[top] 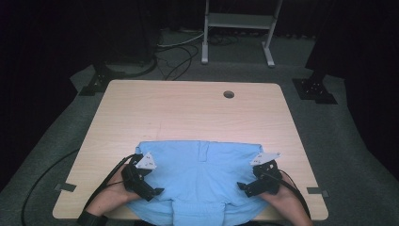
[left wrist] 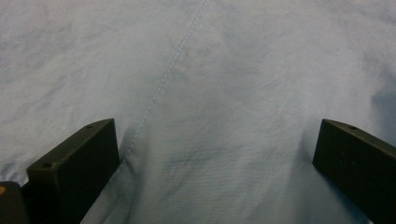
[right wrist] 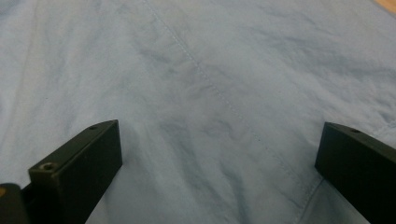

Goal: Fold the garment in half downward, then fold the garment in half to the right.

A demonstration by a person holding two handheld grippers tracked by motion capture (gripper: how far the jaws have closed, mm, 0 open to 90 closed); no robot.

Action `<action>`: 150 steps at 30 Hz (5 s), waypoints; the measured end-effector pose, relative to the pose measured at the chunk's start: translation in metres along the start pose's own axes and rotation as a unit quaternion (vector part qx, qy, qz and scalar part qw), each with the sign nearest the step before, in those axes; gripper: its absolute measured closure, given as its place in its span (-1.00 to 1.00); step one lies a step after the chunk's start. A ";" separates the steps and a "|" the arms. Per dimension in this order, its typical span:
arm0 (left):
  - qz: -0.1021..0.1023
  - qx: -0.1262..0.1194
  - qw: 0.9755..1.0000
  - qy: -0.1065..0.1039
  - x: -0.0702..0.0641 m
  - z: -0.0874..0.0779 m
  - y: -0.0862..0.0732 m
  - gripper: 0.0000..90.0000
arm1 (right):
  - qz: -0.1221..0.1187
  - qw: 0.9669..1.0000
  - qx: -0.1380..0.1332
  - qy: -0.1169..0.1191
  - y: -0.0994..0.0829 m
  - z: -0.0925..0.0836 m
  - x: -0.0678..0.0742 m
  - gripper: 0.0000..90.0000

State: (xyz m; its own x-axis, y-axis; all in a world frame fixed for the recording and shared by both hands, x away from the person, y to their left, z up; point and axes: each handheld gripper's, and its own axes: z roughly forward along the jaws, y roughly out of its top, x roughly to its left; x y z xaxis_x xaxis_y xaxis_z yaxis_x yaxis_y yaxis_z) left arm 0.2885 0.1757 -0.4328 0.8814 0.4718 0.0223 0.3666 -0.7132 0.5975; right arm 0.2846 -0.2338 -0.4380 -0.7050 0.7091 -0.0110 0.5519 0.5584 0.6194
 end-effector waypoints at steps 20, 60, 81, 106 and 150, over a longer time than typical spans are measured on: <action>-0.019 -0.029 0.999 -0.002 0.006 -0.011 -0.005 -1.00 | -0.001 1.000 -0.004 0.000 -0.004 -0.002 0.002 -1.00; -0.144 -0.064 0.984 0.082 0.067 -0.029 -0.046 -0.93 | -0.003 1.000 -0.021 0.000 -0.008 -0.002 0.002 -1.00; -0.104 -0.094 0.989 0.049 0.056 -0.033 -0.052 -0.28 | 0.000 1.000 -0.027 0.000 -0.009 -0.003 0.002 -1.00; -0.103 -0.107 0.989 -0.016 0.056 -0.032 -0.052 0.91 | -0.004 0.999 -0.036 0.001 -0.011 -0.002 0.002 -1.00; -0.088 -0.168 0.981 -0.045 0.055 -0.047 -0.017 0.92 | -0.043 0.998 -0.020 0.043 0.012 0.014 -0.002 -1.00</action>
State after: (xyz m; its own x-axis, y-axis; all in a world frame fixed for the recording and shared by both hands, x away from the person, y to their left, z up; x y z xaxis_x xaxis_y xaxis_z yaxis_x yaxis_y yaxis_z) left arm 0.3167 0.2377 -0.4043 0.8418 0.5134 -0.1667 0.4094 -0.4060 0.8170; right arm 0.2983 -0.2227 -0.4414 -0.7855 0.6189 0.0004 0.4709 0.5972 0.6493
